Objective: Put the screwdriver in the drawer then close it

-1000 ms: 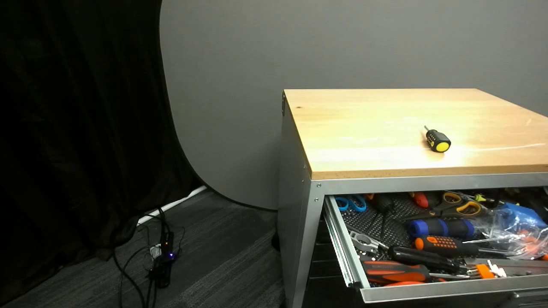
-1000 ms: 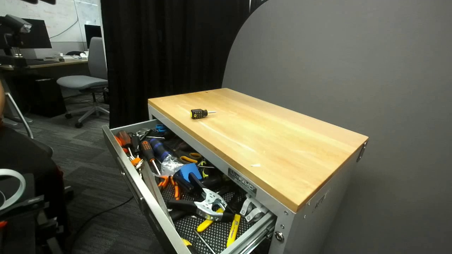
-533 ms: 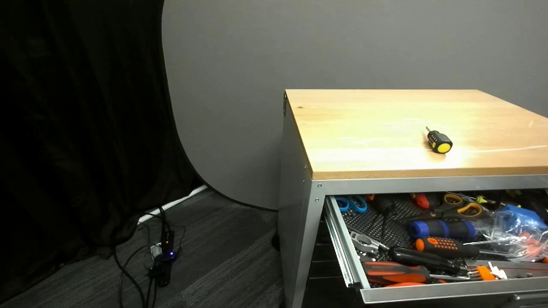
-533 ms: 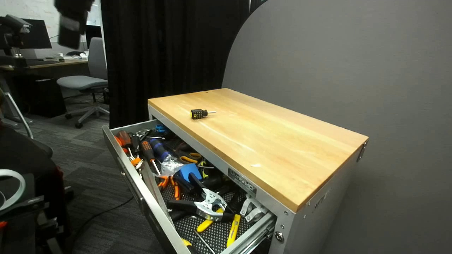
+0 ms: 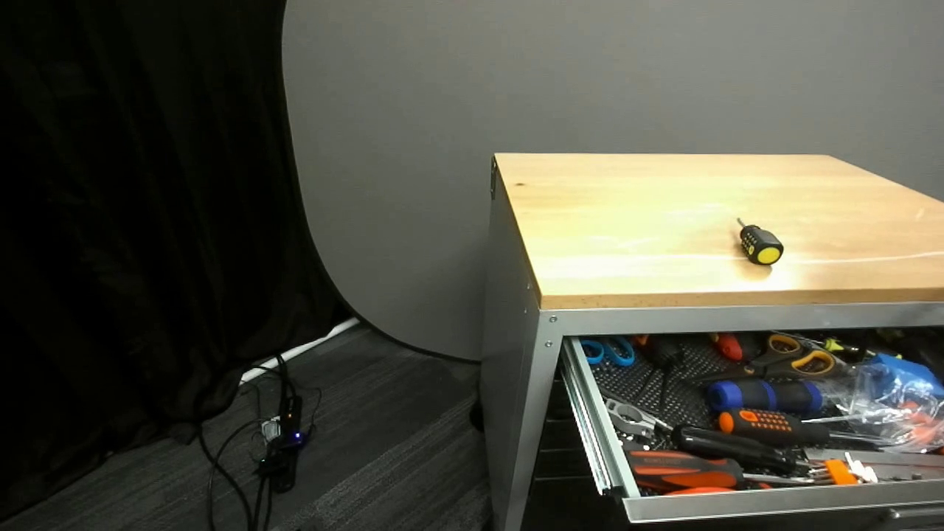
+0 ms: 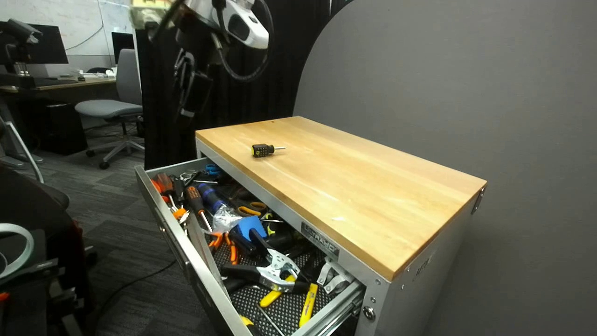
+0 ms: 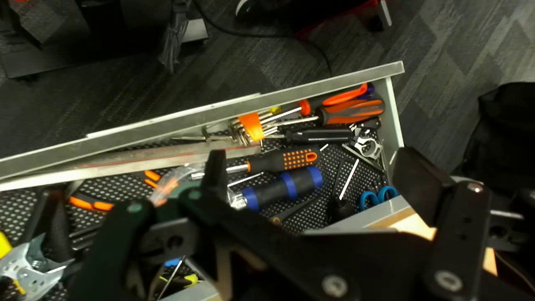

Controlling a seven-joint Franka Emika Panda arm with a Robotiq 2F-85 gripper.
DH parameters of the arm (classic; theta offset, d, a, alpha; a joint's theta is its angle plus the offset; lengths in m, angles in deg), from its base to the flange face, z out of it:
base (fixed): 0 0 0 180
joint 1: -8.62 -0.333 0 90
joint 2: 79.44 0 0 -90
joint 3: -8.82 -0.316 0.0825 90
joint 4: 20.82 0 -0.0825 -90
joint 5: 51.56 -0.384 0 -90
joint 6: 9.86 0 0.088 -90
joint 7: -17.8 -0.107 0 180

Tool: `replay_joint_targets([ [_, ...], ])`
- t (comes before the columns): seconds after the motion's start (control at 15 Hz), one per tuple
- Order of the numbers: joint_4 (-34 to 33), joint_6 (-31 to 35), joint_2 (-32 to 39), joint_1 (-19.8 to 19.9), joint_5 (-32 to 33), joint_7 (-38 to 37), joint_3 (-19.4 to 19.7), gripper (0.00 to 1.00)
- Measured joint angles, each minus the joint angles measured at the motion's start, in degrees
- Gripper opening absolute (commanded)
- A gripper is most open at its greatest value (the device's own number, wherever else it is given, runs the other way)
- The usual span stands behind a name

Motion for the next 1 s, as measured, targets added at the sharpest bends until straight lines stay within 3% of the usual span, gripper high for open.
replay_joint_targets([
  [0.4,-6.49,12.97,10.0,-0.32,-3.63,0.0,-2.07,1.0],
  [1.0,-9.7,31.84,19.29,-2.63,-3.68,0.0,-6.16,1.0],
])
